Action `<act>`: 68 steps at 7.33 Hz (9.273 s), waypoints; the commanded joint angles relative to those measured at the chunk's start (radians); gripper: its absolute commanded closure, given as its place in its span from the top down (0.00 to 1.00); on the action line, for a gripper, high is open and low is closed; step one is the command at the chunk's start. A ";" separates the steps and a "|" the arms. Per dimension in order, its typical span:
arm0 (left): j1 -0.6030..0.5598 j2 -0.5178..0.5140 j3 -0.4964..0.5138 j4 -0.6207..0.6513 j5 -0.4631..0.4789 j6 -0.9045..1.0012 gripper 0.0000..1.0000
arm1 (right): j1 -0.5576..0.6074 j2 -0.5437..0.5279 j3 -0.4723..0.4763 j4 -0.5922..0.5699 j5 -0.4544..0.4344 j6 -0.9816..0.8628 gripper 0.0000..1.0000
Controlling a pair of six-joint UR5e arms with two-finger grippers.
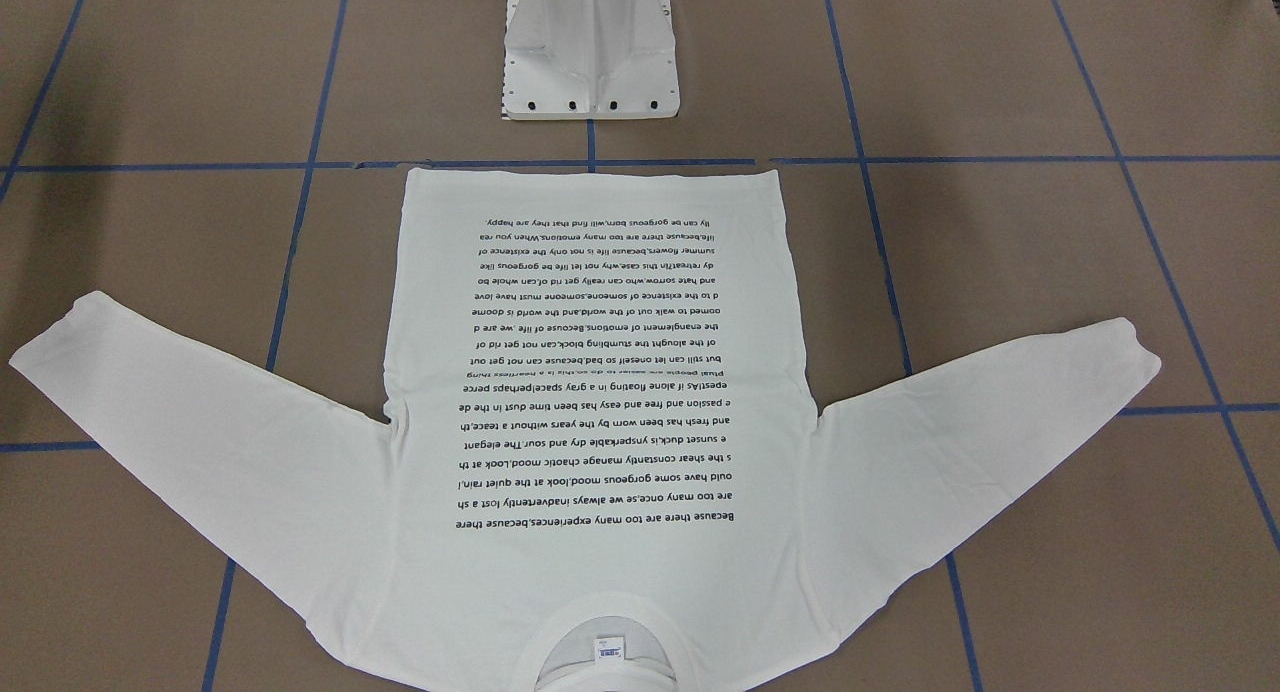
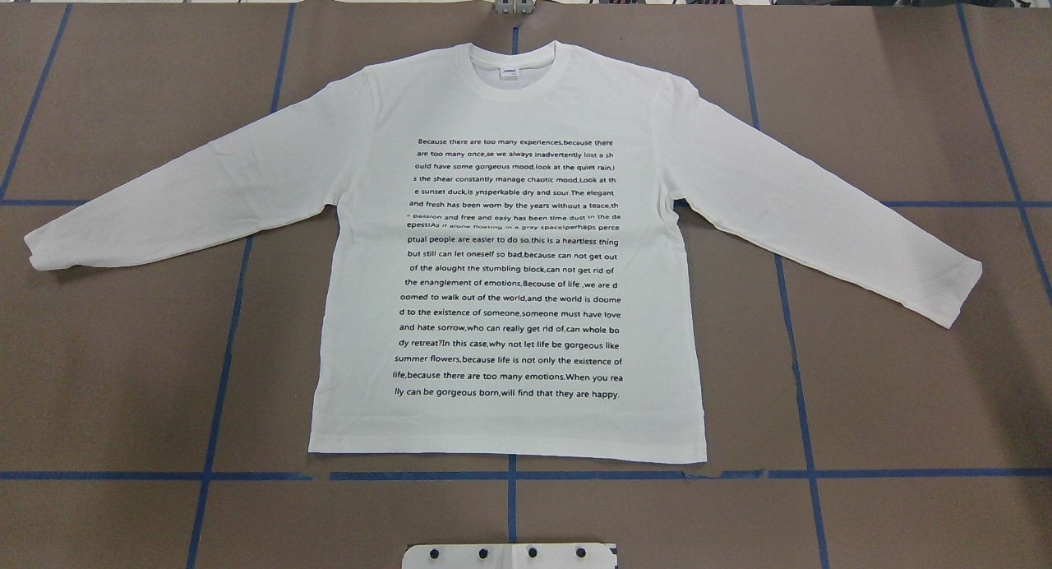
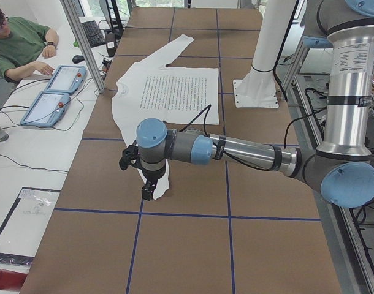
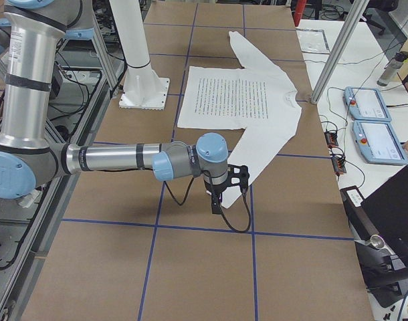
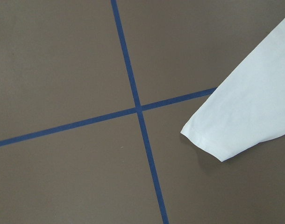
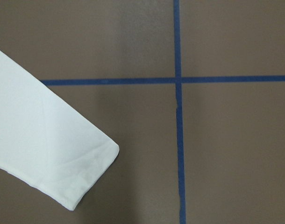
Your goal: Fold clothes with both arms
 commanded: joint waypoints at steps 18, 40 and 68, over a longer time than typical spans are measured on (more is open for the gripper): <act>-0.002 0.014 -0.003 -0.009 0.000 0.003 1.00 | -0.331 0.137 -0.353 0.521 -0.061 0.474 0.00; -0.005 0.029 -0.008 -0.004 0.001 0.002 1.00 | -0.741 1.596 -1.018 -0.020 -0.489 0.991 0.00; 0.469 0.010 0.439 -1.073 0.084 -0.884 0.85 | -0.112 0.509 -0.170 -0.332 -0.032 -0.188 1.00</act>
